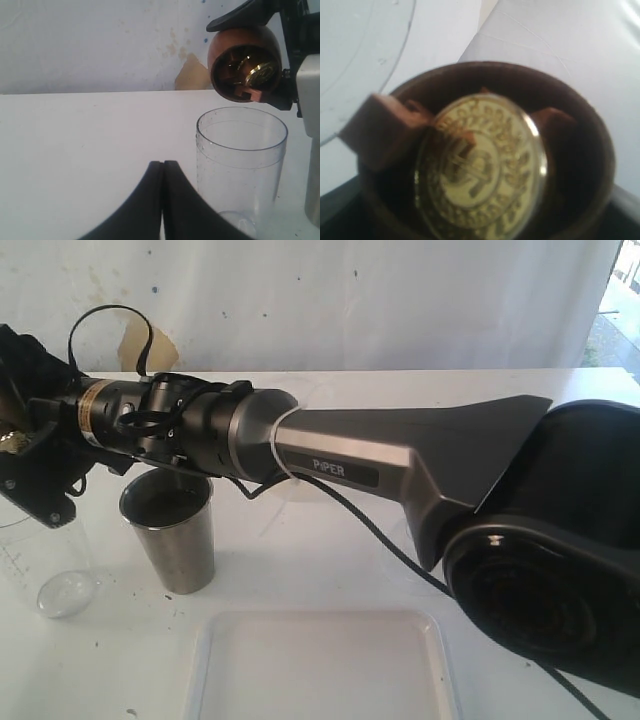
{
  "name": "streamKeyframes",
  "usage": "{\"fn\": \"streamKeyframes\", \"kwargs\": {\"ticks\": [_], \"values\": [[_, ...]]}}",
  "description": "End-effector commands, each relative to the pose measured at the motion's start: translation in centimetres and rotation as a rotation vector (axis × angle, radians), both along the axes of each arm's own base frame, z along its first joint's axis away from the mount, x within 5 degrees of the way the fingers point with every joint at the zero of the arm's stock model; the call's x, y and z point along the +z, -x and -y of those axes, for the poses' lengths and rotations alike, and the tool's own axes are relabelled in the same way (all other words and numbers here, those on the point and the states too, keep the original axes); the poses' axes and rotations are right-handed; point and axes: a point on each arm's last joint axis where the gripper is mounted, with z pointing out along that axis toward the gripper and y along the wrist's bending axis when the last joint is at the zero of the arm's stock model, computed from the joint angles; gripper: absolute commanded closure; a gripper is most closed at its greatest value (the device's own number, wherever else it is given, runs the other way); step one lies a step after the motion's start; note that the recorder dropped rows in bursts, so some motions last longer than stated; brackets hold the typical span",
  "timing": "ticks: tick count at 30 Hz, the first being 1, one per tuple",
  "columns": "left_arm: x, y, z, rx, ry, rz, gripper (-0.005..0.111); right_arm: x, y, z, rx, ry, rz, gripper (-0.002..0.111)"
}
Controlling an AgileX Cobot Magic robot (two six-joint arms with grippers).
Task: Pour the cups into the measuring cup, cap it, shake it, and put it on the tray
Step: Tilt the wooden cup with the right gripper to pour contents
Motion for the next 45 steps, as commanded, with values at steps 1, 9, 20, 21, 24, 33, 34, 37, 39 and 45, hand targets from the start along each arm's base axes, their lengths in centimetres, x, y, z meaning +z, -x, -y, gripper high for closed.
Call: {"fn": "streamKeyframes", "kwargs": {"ticks": [1, 9, 20, 21, 24, 33, 34, 37, 39, 45], "values": [[0.00, 0.01, 0.02, -0.001, 0.010, 0.015, 0.107, 0.79, 0.51, -0.48, 0.004, -0.101, -0.078, 0.108], [0.00, 0.01, 0.02, -0.001, 0.010, 0.015, 0.107, 0.99, 0.56, -0.56, 0.012, -0.111, -0.071, 0.108], [0.00, 0.01, 0.02, -0.001, 0.010, 0.015, 0.107, 1.08, 0.58, -0.60, 0.029, -0.074, -0.014, 0.108], [0.00, 0.01, 0.02, -0.001, 0.010, 0.015, 0.107, 1.04, 0.55, -0.57, 0.030, -0.051, 0.009, 0.108], [0.00, 0.01, 0.02, -0.001, 0.010, 0.015, 0.107, 0.97, 0.51, -0.53, 0.035, -0.005, 0.060, 0.108], [0.00, 0.01, 0.02, -0.001, 0.010, 0.015, 0.107, 0.98, 0.52, -0.54, 0.050, 0.043, 0.125, 0.108], [0.00, 0.01, 0.02, -0.001, 0.010, 0.015, 0.107, 0.98, 0.52, -0.54, 0.052, 0.048, 0.132, 0.108], [0.00, 0.01, 0.02, -0.001, 0.010, 0.015, 0.107, 0.97, 0.51, -0.53, 0.057, 0.072, 0.162, 0.108], [0.00, 0.01, 0.02, -0.001, 0.010, 0.015, 0.107, 0.97, 0.59, -0.59, 0.059, 0.072, 0.162, 0.108], [0.00, 0.01, 0.02, -0.001, 0.010, 0.015, 0.107, 0.97, 0.59, -0.59, 0.059, 0.072, 0.162, 0.108]]}}
